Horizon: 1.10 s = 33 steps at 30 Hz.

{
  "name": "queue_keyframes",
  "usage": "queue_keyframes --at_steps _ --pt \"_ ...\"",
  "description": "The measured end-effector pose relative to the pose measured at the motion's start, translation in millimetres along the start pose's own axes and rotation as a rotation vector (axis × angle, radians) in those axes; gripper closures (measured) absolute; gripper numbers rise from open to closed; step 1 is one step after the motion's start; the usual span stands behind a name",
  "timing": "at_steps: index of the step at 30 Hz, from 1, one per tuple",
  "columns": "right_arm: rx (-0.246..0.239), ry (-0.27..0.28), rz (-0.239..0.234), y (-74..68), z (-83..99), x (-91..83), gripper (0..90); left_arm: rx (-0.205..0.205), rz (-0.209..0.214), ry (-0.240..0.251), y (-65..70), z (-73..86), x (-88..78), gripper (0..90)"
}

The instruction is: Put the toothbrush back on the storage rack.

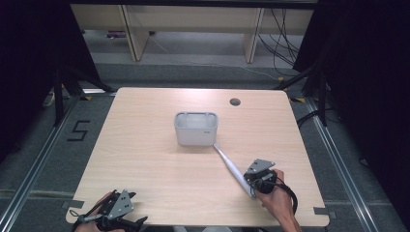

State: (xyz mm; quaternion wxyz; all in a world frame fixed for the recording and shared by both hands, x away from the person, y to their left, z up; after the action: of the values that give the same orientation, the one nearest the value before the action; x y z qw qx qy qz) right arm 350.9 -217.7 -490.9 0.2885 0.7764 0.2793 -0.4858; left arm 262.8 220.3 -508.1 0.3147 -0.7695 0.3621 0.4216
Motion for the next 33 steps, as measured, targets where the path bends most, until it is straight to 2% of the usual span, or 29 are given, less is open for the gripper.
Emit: queue_keyframes --at_steps 1,2,7,10,11,13,14,15,16,18,19,20,21,24,25,27,30,31,33 --pt "0.002 -0.002 0.000 -0.6 0.2 0.0 88.1 0.004 0.004 -0.004 -0.1 0.3 0.1 15.8" --pt "-0.002 -0.002 -0.001 -0.7 0.5 -0.1 87.9 -0.016 0.003 0.015 0.6 -0.3 1.3 15.8" --pt "0.004 -0.008 0.002 -1.8 0.7 -0.4 87.1 -0.005 0.006 0.003 0.8 0.2 0.6 15.8" --pt "0.037 -0.007 -0.010 2.3 1.4 -3.2 81.1 -0.014 0.002 0.017 0.8 -0.5 1.4 15.8" --pt "0.061 -0.001 -0.021 3.8 1.8 -5.0 78.9 0.001 -0.002 0.001 0.0 -0.1 1.0 15.8" --pt "0.066 0.006 -0.030 6.7 1.6 -7.5 76.5 0.001 -0.002 -0.004 -0.1 0.0 1.3 15.8" --pt "0.075 0.010 -0.033 10.8 -0.1 -12.1 68.9 -0.018 0.003 0.010 0.8 -0.4 3.1 15.8" --pt "0.085 0.012 -0.049 11.9 -1.8 -14.1 66.1 -0.018 0.003 0.010 0.8 -0.4 3.1 15.8" --pt "0.085 0.012 -0.049 11.9 -1.8 -14.1 66.1 0.005 -0.004 -0.007 -0.6 -0.3 1.9 15.8" --pt "0.093 0.021 -0.062 13.8 -6.5 -18.6 64.1 -0.005 0.005 -0.007 0.8 0.0 2.6 15.8" --pt "0.117 0.031 -0.082 13.1 -12.3 -19.3 60.1 0.015 0.002 -0.019 -0.9 -0.1 2.8 15.8" --pt "0.117 0.031 -0.082 13.1 -12.3 -19.3 60.1 0.015 0.002 -0.019 -0.9 -0.1 2.8 15.8" --pt "0.121 0.000 -0.097 12.1 -18.9 -18.9 58.4 0.008 0.005 -0.016 -0.4 -0.3 3.2 15.8" --pt "0.111 -0.022 -0.107 13.7 -25.3 -17.7 54.5 0.004 0.007 -0.013 0.3 -0.1 3.2 15.8" --pt "0.124 -0.045 -0.122 14.0 -32.6 -15.0 51.4 0.006 -0.001 -0.020 -1.0 0.1 3.7 15.8" --pt "0.118 -0.079 -0.130 15.9 -37.5 -13.0 48.0 0.017 -0.002 -0.028 -1.9 0.3 3.0 15.8" --pt "0.112 -0.098 -0.129 16.8 -42.2 -10.5 45.9 0.010 0.005 -0.021 -0.9 0.6 3.6 15.8" --pt "0.133 -0.149 -0.152 16.0 -45.6 -9.7 42.9 0.013 0.003 -0.023 -1.9 0.3 3.1 15.8" --pt "0.124 -0.144 -0.153 17.0 -47.3 -8.8 41.7 0.017 -0.005 -0.025 -2.4 0.1 2.7 15.8"
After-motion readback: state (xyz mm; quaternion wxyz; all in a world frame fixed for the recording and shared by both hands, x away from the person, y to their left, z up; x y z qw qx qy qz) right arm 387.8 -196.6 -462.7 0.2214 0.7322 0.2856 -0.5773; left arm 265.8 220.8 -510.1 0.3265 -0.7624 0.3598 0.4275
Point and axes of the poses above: each handheld gripper's, and its own axes: x roughly forward along the jaws, z roughly out of its underside, y roughly to its right, the point moved 1 cm from there along x, roughly forward along the jaws, and after that the axes turned 15 degrees about -y, right-handed, at the moved point
